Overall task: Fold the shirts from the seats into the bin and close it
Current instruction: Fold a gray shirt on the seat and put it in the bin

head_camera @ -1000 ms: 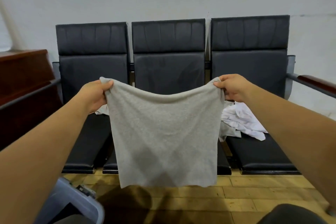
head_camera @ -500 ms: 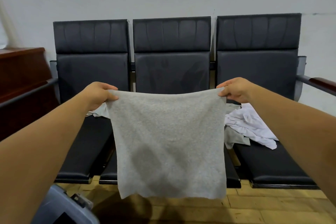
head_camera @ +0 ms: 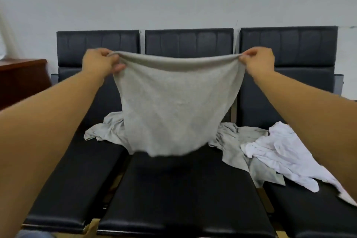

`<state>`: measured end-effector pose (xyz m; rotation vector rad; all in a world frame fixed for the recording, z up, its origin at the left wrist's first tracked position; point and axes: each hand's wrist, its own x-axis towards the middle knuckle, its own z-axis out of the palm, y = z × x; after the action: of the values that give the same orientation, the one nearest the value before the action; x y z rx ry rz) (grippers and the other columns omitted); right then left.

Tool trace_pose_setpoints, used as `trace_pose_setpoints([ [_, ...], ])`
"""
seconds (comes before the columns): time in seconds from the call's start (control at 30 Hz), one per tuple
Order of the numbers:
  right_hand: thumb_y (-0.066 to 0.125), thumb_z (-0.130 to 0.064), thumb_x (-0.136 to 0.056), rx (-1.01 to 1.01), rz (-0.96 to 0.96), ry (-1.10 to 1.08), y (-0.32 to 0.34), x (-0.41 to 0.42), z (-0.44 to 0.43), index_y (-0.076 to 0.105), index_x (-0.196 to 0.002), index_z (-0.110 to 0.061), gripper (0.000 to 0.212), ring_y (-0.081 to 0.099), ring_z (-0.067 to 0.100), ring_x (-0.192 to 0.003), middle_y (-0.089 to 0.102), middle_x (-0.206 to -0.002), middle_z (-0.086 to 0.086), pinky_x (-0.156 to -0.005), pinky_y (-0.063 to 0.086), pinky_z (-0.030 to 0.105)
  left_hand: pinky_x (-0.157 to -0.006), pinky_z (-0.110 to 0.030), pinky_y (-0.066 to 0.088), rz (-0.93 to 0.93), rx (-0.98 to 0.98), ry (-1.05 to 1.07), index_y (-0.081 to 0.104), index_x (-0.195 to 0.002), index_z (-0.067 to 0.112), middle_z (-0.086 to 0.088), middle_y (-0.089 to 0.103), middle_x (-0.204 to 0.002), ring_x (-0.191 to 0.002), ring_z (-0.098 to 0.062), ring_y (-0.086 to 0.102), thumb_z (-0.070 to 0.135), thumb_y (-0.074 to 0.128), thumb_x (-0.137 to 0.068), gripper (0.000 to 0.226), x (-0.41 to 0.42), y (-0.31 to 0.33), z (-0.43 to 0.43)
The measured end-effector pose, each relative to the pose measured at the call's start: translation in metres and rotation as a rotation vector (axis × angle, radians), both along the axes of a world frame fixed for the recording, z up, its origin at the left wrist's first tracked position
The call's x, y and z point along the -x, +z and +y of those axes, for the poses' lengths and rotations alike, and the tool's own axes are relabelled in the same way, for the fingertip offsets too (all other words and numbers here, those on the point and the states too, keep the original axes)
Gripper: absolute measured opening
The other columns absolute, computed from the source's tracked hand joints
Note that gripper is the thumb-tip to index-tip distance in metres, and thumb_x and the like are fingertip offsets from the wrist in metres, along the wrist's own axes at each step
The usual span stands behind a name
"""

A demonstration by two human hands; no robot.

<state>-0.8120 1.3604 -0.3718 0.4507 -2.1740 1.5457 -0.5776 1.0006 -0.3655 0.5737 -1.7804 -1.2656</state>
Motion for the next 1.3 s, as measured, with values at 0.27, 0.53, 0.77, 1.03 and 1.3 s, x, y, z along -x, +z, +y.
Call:
trace_pose_setpoints([
  [0.27, 0.070, -0.013, -0.091, 0.107, -0.076, 0.137, -0.042, -0.034, 0.026, 0.071, -0.094, -0.013, 0.004, 0.059, 0.011, -0.084, 0.066, -0.087, -0.002, -0.071, 0.044, 0.017, -0.084, -0.024, 0.059, 0.006, -0.006, -0.198, 0.069, -0.093, 0.004, -0.015, 0.066, -0.096, -0.082, -0.014, 0.073, -0.001, 0.062, -0.095, 0.009, -0.055, -0.046, 0.009],
  [0.53, 0.074, -0.005, -0.085, -0.255, -0.329, 0.371, -0.171, -0.099, 0.079, 0.070, -0.075, -0.014, 0.014, 0.060, 0.021, -0.080, 0.070, -0.083, 0.009, -0.071, 0.048, 0.031, -0.077, -0.019, 0.059, -0.534, 0.053, -0.348, 0.078, -0.086, 0.009, -0.018, 0.075, -0.097, -0.087, -0.014, 0.070, 0.004, 0.074, -0.087, 0.007, -0.135, -0.183, 0.030],
  [0.77, 0.075, -0.002, -0.084, -0.556, -0.470, 0.606, -0.224, -0.113, 0.095, 0.071, -0.085, 0.001, 0.006, 0.069, 0.011, -0.096, 0.077, -0.096, 0.000, -0.091, 0.052, 0.022, -0.083, -0.014, 0.048, -1.044, 0.313, -0.587, 0.081, -0.092, 0.025, 0.008, 0.078, -0.092, -0.091, -0.002, 0.069, 0.021, 0.080, -0.083, 0.009, -0.158, -0.218, 0.032],
  [1.03, 0.072, -0.016, -0.082, -1.328, -0.712, 0.806, -0.232, -0.128, 0.087, 0.074, -0.084, -0.020, 0.005, 0.059, 0.005, -0.078, 0.070, -0.080, -0.009, -0.072, 0.049, 0.020, -0.099, -0.032, 0.047, -1.282, 0.306, -0.820, 0.079, -0.098, 0.021, 0.007, 0.075, -0.097, -0.102, -0.017, 0.066, 0.046, 0.074, -0.085, 0.028, -0.156, -0.248, 0.060],
  [1.3, 0.051, -0.039, -0.100, -0.991, -0.209, 0.343, -0.275, -0.152, 0.027, 0.054, -0.127, -0.006, 0.042, 0.057, 0.030, -0.117, 0.060, -0.126, 0.014, -0.089, 0.044, 0.033, -0.108, -0.033, 0.042, -1.020, 0.535, -0.380, 0.050, -0.140, 0.023, 0.001, 0.045, -0.149, -0.130, -0.018, 0.048, 0.054, 0.066, -0.089, 0.062, -0.124, -0.292, 0.095],
])
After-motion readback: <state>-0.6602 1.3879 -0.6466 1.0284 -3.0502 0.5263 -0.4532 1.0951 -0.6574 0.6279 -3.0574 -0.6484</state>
